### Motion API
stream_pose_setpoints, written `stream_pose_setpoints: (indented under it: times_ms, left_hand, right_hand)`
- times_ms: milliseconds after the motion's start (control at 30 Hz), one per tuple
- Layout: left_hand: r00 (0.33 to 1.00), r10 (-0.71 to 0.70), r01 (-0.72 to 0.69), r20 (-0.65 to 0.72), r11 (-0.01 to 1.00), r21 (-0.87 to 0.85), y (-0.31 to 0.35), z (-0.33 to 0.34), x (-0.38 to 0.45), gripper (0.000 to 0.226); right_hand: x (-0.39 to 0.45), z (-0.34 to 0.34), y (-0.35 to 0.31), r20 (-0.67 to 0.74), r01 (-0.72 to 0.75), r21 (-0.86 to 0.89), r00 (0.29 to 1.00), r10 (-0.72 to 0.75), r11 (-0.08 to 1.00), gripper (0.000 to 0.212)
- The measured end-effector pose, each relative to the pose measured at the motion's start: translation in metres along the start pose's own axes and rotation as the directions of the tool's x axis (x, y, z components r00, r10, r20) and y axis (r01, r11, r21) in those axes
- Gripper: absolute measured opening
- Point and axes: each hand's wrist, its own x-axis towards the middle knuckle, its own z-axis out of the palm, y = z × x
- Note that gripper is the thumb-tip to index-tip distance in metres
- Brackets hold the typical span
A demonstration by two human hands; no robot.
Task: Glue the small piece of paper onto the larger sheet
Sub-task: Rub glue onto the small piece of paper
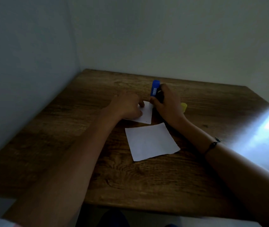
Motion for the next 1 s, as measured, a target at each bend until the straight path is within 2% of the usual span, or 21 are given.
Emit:
stream_pose_setpoints:
  times_ms: [400, 633, 1000]
  left_hand:
    - [0.999, 0.030, -0.030, -0.041, 0.999, -0.010, 0.001, -0.001, -0.002, 0.044]
    - [0.992, 0.031, -0.033, 0.123, 0.999, 0.013, 0.000, -0.009, -0.009, 0.056]
    - [0.977, 0.033, -0.049, 0.213, 0.997, 0.068, -0.003, -0.011, -0.012, 0.065]
  right_hand:
    - [-0.025, -0.015, -0.010, 0.061, 0.038, 0.053, 0.997, -0.041, 0.998, 0.038]
    - [-0.038, -0.023, -0.013, 0.081, 0.064, 0.039, 0.994, -0.067, 0.997, 0.035]
    - [-0.050, -0.031, -0.019, 0.085, 0.174, 0.041, 0.980, -0.177, 0.984, 0.027]
